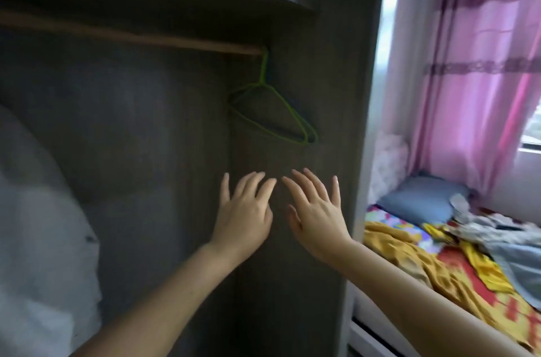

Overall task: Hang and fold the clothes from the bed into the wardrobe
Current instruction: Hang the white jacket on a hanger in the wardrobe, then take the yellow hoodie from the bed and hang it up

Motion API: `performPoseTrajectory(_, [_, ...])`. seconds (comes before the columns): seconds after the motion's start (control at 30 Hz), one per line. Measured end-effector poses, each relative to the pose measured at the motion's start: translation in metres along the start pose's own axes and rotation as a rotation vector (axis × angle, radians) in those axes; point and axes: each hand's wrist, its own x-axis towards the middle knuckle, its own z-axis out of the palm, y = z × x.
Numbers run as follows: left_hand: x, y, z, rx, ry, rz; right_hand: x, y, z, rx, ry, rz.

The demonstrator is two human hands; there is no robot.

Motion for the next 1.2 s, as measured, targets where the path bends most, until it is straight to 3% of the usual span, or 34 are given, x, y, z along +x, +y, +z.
performPoseTrajectory(0.17, [-0.007, 0.123, 0.050, -0.199, -0.132, 0.099, -0.107, 0.093, -0.022, -0.101, -0.142, 0.201])
performPoseTrajectory(0.33, [-0.059, 0.257, 0.103, -0.340, -0.375, 0.315, -0.251, 0.173, -0.051, -0.119, -0.283, 0.434])
performPoseTrajectory(0.47, [-0.099, 0.347, 0.142, -0.433, -0.575, 0.311, -0.358, 0.230, -0.070, -0.166, -0.512, 0.630])
performPoseTrajectory(0.63, [-0.124, 0.443, 0.184, -0.449, -0.794, 0.332, -0.452, 0.286, -0.092, -0.151, -0.661, 0.829])
performPoseTrajectory(0.93, [-0.134, 0.499, 0.252, -0.504, -1.016, 0.293, -0.502, 0.353, -0.048, -0.085, -0.807, 0.988])
performPoseTrajectory(1.2, [-0.067, 0.473, 0.378, -0.501, -1.114, 0.146, -0.428, 0.457, 0.043, -0.032, -0.888, 0.939])
